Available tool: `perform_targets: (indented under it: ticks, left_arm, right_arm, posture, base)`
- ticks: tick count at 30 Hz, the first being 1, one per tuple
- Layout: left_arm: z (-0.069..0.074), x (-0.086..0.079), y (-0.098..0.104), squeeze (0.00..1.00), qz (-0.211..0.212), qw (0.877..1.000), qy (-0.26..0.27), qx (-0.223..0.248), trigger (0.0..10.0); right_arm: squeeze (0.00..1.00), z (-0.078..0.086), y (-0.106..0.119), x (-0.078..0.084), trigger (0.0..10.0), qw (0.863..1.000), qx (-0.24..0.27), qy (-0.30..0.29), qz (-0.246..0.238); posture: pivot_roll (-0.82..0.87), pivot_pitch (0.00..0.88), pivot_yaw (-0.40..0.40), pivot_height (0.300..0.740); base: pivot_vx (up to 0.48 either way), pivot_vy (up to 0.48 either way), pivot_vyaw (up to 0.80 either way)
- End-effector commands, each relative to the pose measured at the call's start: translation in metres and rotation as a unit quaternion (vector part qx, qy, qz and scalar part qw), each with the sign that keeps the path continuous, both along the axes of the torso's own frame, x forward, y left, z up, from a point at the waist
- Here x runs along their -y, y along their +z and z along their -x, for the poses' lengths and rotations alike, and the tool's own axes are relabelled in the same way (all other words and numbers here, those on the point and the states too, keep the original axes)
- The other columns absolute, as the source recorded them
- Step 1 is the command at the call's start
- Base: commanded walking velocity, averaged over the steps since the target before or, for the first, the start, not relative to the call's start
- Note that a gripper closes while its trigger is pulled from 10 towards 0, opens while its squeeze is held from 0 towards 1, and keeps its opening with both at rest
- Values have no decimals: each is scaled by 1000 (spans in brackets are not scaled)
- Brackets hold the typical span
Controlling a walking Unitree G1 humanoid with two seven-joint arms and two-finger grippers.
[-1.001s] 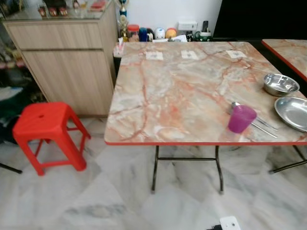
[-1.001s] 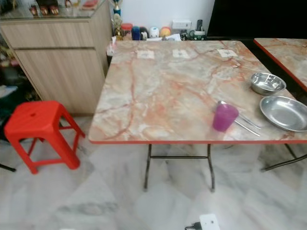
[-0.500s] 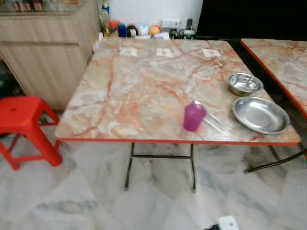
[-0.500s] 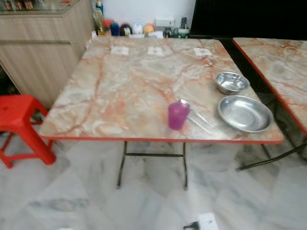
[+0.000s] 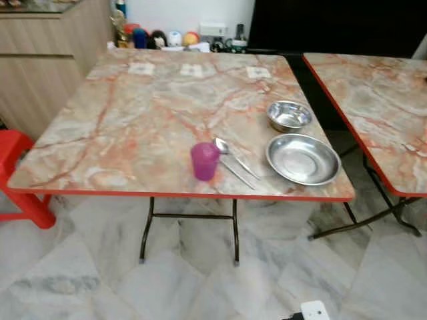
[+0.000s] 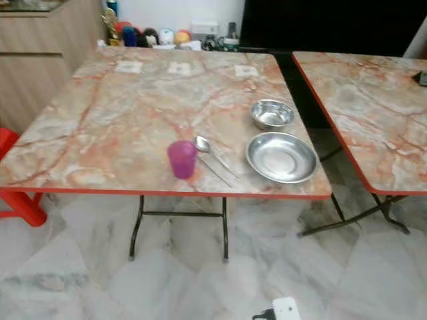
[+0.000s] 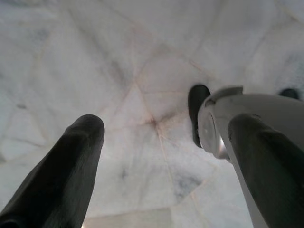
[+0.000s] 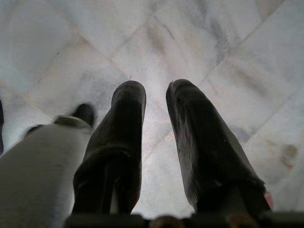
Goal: Setting the table
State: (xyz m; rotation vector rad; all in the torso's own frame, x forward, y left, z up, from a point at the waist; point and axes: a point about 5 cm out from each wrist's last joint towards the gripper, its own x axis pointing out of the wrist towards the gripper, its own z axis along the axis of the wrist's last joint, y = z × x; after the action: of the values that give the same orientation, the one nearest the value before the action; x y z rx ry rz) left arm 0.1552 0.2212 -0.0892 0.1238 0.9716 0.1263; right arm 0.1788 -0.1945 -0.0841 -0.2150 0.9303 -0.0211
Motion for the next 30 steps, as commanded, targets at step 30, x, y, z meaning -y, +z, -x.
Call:
perform_targets:
  ticks: [30]
  left_arm:
    - [46, 47, -22, 0, 82, 994, 57, -48, 10000]
  right_arm:
    - [0, 8, -7, -46, 10000, 981, 7, -130, -145]
  posture:
    - [43, 131, 11, 740]
  base:
    - [0, 0, 0]
